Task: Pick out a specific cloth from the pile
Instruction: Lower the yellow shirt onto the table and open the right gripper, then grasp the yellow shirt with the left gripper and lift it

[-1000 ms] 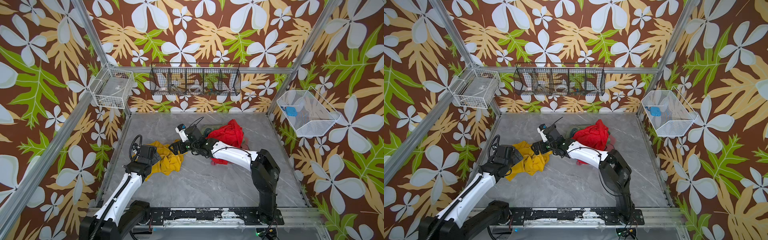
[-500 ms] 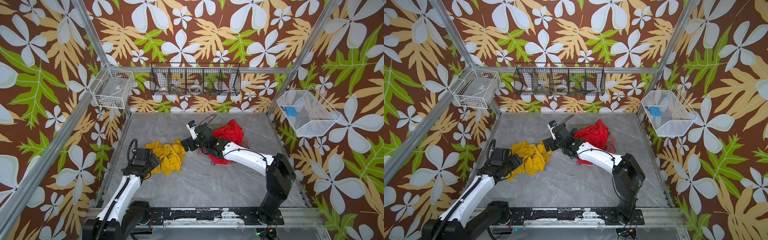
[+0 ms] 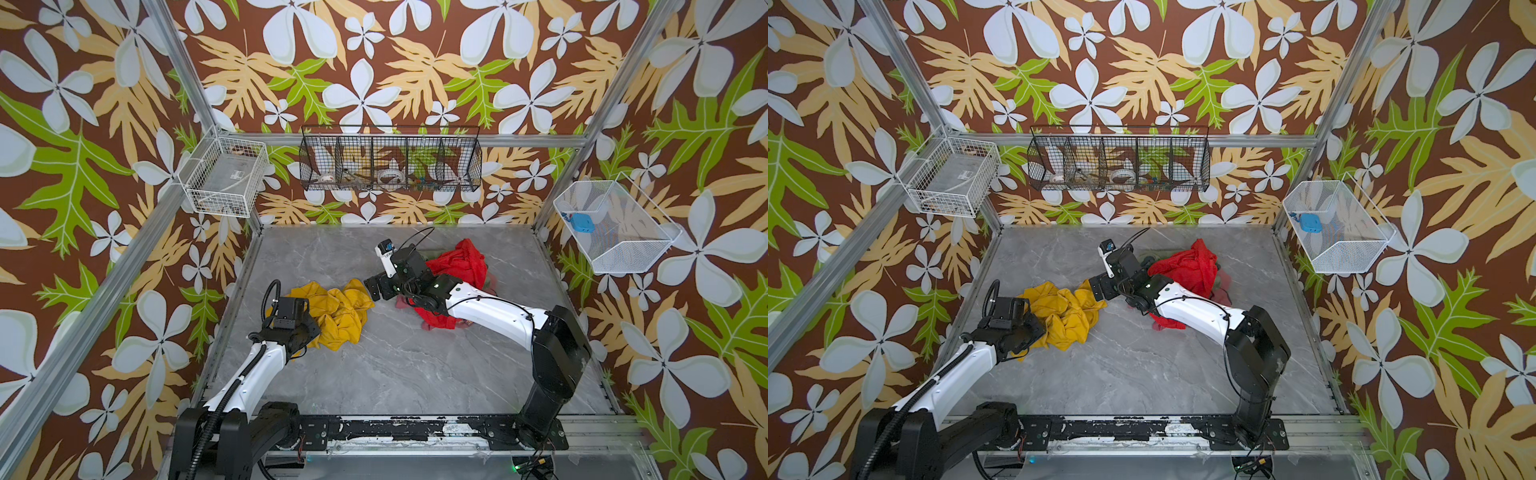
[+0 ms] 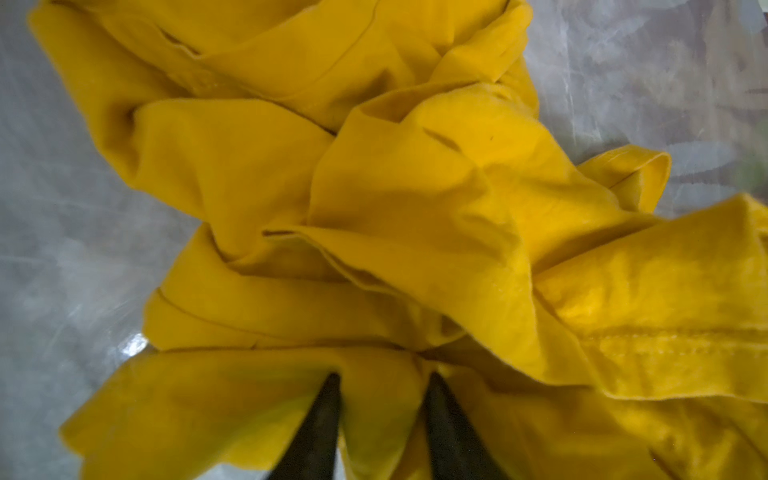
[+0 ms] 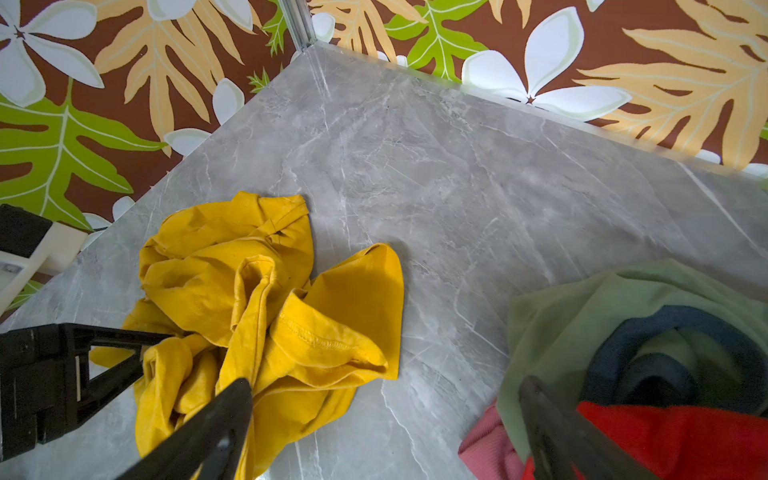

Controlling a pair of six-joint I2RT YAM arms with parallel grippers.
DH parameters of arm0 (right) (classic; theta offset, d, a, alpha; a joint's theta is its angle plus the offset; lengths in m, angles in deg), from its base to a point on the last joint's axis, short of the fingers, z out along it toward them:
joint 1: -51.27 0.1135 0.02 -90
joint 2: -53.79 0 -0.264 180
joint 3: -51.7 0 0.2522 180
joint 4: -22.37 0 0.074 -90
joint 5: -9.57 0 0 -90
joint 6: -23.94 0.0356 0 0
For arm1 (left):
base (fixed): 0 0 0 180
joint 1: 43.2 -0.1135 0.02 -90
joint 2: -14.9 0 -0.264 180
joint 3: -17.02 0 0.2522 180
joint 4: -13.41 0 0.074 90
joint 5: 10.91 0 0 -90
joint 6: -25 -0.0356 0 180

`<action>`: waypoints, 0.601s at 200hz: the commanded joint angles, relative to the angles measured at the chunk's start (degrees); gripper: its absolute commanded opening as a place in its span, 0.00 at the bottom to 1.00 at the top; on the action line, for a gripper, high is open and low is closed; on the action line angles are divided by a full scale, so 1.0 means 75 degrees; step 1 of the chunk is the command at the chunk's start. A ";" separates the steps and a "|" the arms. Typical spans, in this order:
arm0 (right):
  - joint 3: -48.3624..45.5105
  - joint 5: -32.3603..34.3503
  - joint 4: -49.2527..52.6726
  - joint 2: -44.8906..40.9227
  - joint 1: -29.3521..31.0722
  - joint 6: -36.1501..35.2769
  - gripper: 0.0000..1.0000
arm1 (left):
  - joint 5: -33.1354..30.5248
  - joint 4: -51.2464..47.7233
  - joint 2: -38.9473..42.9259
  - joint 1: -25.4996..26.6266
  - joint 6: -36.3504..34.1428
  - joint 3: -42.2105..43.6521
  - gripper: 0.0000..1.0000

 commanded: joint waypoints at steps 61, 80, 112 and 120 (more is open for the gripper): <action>0.0094 0.0153 0.0162 -0.0048 -0.0005 -0.0111 1.00 | -0.0957 -0.1251 0.1053 -0.0011 -0.0713 -0.1908 0.00; 0.0142 0.0165 0.0185 -0.0047 -0.0014 -0.0134 1.00 | -0.1084 -0.1529 0.0880 -0.0011 -0.1044 -0.2707 0.00; 0.0165 0.0165 0.0225 -0.0040 -0.0004 -0.0116 1.00 | -0.1023 -0.1374 0.0263 -0.0011 -0.1387 -0.3945 0.00; 0.0159 0.0162 0.0253 -0.0052 -0.0008 -0.0109 1.00 | -0.0924 -0.1312 0.0044 -0.0011 -0.1496 -0.4271 0.00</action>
